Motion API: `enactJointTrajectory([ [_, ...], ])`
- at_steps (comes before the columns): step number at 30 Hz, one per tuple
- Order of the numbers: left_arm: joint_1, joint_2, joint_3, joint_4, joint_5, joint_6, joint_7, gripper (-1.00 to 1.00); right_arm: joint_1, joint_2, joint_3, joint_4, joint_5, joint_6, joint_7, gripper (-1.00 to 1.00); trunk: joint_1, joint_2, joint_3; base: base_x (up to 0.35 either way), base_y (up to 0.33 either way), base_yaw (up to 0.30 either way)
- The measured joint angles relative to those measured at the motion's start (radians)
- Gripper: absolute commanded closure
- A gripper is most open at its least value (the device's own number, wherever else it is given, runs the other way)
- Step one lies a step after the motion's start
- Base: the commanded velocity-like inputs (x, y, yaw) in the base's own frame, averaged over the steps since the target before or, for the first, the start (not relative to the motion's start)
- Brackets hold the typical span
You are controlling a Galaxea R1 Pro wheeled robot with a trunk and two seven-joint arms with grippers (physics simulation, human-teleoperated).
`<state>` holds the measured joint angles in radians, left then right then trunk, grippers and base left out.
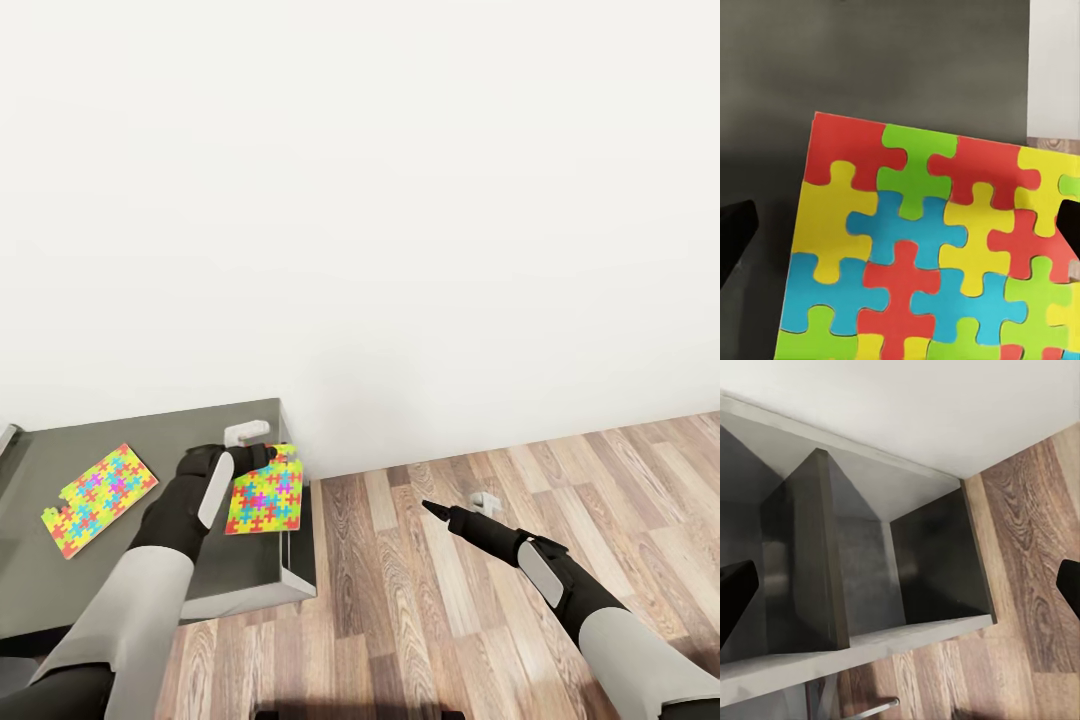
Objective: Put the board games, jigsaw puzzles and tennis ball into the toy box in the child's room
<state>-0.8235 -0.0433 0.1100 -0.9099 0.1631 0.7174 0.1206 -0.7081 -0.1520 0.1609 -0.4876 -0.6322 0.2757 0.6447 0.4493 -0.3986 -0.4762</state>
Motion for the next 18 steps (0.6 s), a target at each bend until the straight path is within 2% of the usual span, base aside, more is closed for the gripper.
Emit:
enactJointTrajectory([
  [11,0.000,0.004,0.045,-0.022,-0.019,0.002,-0.002,-1.00,0.000,0.000,0.000,0.000,0.000,0.000,0.000,-1.00,0.000,0.000,0.000,0.000,0.000,0.000],
  [18,0.000,0.004,0.050,-0.041,-0.019,-0.001,-0.008,-1.00,0.000,0.000,0.000,0.000,0.000,0.000,0.000,-1.00,0.000,0.000,0.000,0.000,0.000,0.000],
])
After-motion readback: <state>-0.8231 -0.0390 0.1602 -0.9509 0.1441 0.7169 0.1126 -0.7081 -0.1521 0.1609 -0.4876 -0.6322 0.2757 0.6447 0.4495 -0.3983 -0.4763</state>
